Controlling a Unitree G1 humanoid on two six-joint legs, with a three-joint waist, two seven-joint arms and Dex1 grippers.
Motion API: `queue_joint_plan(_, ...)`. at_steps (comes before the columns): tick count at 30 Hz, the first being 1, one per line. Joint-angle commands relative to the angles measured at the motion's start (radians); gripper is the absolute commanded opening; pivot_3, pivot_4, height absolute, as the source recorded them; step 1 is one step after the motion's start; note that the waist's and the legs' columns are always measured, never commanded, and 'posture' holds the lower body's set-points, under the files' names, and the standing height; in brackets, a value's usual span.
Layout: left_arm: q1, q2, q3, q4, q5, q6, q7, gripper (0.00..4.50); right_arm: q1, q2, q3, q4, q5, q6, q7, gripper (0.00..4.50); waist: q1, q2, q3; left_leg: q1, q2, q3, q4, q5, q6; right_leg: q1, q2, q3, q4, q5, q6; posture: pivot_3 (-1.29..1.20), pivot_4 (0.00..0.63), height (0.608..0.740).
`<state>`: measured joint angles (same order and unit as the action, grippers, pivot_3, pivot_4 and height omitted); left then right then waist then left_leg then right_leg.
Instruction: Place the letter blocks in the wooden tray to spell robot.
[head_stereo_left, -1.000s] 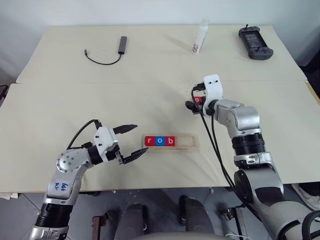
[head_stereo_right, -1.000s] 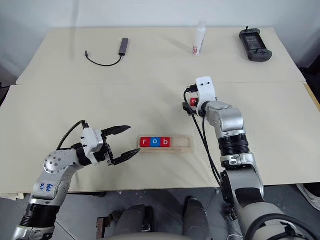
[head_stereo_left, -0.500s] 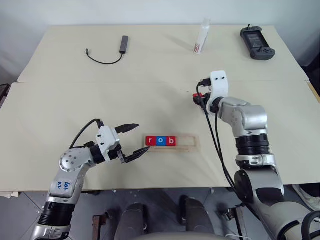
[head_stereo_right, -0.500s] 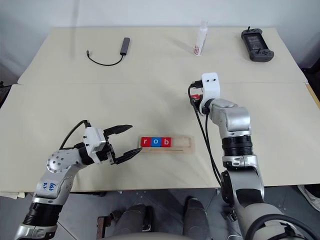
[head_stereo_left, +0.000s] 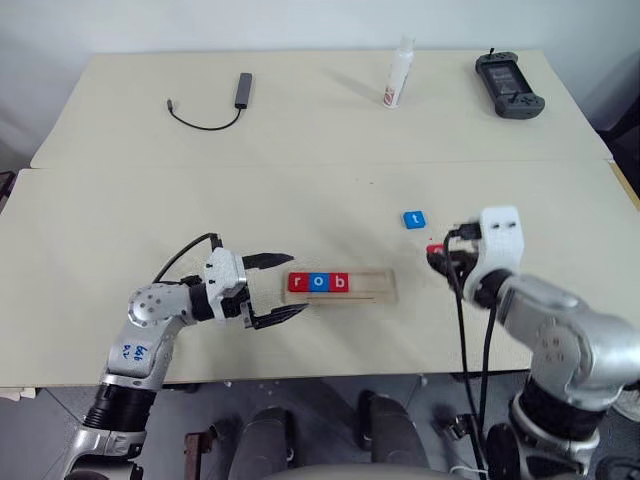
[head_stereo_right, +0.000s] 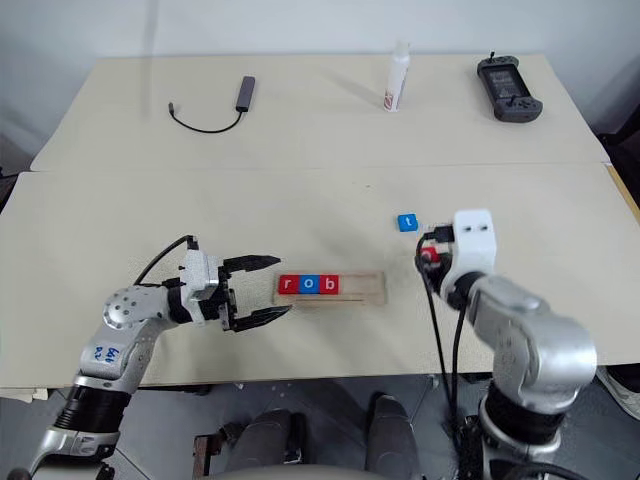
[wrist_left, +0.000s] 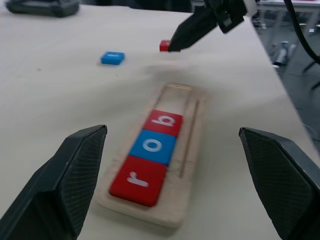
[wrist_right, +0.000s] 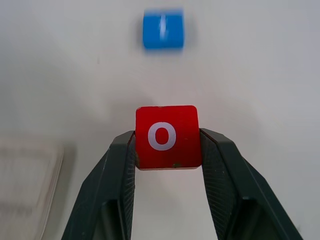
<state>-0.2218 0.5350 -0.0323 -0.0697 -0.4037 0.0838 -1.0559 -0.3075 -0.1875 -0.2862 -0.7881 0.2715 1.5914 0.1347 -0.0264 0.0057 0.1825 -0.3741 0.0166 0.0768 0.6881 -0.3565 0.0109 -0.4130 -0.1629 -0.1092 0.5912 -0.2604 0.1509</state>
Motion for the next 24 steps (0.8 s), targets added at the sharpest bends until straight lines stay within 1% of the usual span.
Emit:
queue_joint_plan(1,-0.01,0.011,-0.006,-0.062,-0.027,0.023,-0.02,4.5,0.054,0.086,0.036,-0.068,-0.034,-0.04,-0.064,1.54,0.0,0.0,0.0,0.0,0.0,0.0,0.0,0.0,0.0,0.0,0.0,0.0,0.0,0.0,0.0,0.0,0.15,0.74)
queue_joint_plan(4,-0.002,0.013,0.0,-0.078,-0.027,0.034,-0.024,4.5,0.071,0.141,0.056,-0.067,-0.049,-0.053,-0.085,1.54,0.0,0.0,0.0,0.0,0.0,0.0,0.0,0.0,0.0,0.0,0.0,0.0,0.0,0.0,0.0,0.0,0.15,0.74)
queue_joint_plan(6,0.004,0.015,0.004,-0.088,-0.027,0.039,-0.025,4.5,0.069,0.164,0.057,-0.064,-0.043,-0.045,-0.078,2.21,-0.001,0.0,0.0,0.0,0.0,0.0,0.0,0.0,0.0,0.0,0.0,0.0,0.0,0.0,0.0,0.0,0.15,0.74)
queue_joint_plan(8,0.012,0.02,0.007,-0.099,-0.025,0.043,-0.022,4.5,0.063,0.163,0.06,-0.052,-0.038,-0.048,-0.07,2.81,-0.001,0.0,0.0,0.0,0.0,0.0,0.0,0.0,0.0,0.0,0.0,0.0,0.0,0.0,0.0,0.0,0.15,0.74)
queue_joint_plan(10,0.021,0.025,0.012,-0.109,-0.024,0.044,-0.017,4.5,0.057,0.125,0.05,-0.046,-0.03,-0.044,-0.045,3.51,-0.001,0.0,0.0,0.0,0.0,0.0,0.0,0.0,0.0,0.0,0.0,0.0,0.0,0.0,0.0,0.0,0.15,0.74)
queue_joint_plan(13,0.032,0.029,0.019,-0.118,-0.02,0.041,-0.008,4.5,0.054,-0.016,0.035,-0.042,0.032,-0.036,0.074,4.49,0.002,0.0,0.0,0.0,-0.001,0.0,0.0,0.0,0.0,0.0,0.0,0.0,0.0,0.0,0.0,0.0,0.15,0.74)
queue_joint_plan(15,0.034,0.029,0.02,-0.12,-0.019,0.041,-0.003,4.5,0.055,-0.106,0.034,-0.03,0.076,-0.041,0.15,4.49,0.002,0.0,0.0,0.0,-0.001,-0.001,0.0,0.0,0.001,0.0,0.0,0.0,-0.001,0.0,0.0,0.0,0.15,0.74)
queue_joint_plan(16,0.036,0.028,0.021,-0.121,-0.019,0.04,-0.002,4.5,0.061,-0.169,0.036,-0.016,0.111,-0.057,0.21,4.49,0.001,0.0,0.0,0.0,-0.001,0.0,-0.001,-0.001,0.001,0.0,0.0,0.0,-0.001,0.0,0.0,0.0,0.15,0.74)
queue_joint_plan(17,0.04,0.027,0.023,-0.123,-0.018,0.038,0.002,4.5,0.092,-0.299,0.065,0.013,0.143,-0.155,0.343,4.49,0.001,0.0,0.0,0.0,0.0,-0.001,-0.001,-0.001,0.001,0.0,0.0,0.0,-0.001,0.0,0.0,0.0,0.15,0.74)
queue_joint_plan(18,0.042,0.024,0.022,-0.121,-0.015,0.036,0.006,4.5,0.125,-0.421,0.1,0.061,0.143,-0.311,0.489,4.49,0.003,0.0,0.0,0.0,0.0,-0.001,-0.001,-0.001,0.001,0.0,0.0,0.0,-0.001,0.0,0.0,0.0,0.15,0.74)
queue_joint_plan(19,0.045,0.023,0.021,-0.122,-0.015,0.037,0.009,4.5,0.149,-0.517,0.126,0.129,0.131,-0.471,0.61,4.49,0.004,0.0,0.0,0.001,-0.001,0.0,-0.001,-0.001,0.002,0.001,0.0,0.001,-0.002,0.0,0.0,0.0,0.15,0.74)
queue_joint_plan(20,0.047,0.023,0.022,-0.125,-0.023,0.049,0.009,4.5,0.166,-0.588,0.155,0.196,0.109,-0.618,0.703,4.49,0.003,-0.001,0.001,0.001,-0.001,0.0,-0.002,-0.002,0.003,0.002,0.0,0.0,-0.004,0.0,0.0,0.0,0.15,0.74)
queue_joint_plan(22,0.052,0.025,0.026,-0.131,-0.026,0.051,0.011,4.5,0.171,-0.651,0.198,0.304,0.072,-0.841,0.805,4.49,0.001,-0.004,0.001,0.003,-0.001,0.001,-0.002,-0.002,0.004,0.004,0.0,0.001,-0.005,0.0,0.001,0.0,0.15,0.74)
queue_joint_plan(24,0.048,0.023,0.026,-0.129,-0.023,0.046,0.015,4.5,0.135,-0.673,0.233,0.426,0.041,-1.0,0.871,4.49,-0.003,-0.004,0.001,0.004,-0.001,0.002,-0.002,-0.002,0.003,0.004,0.0,0.001,-0.004,0.0,0.001,0.0,0.15,0.74)
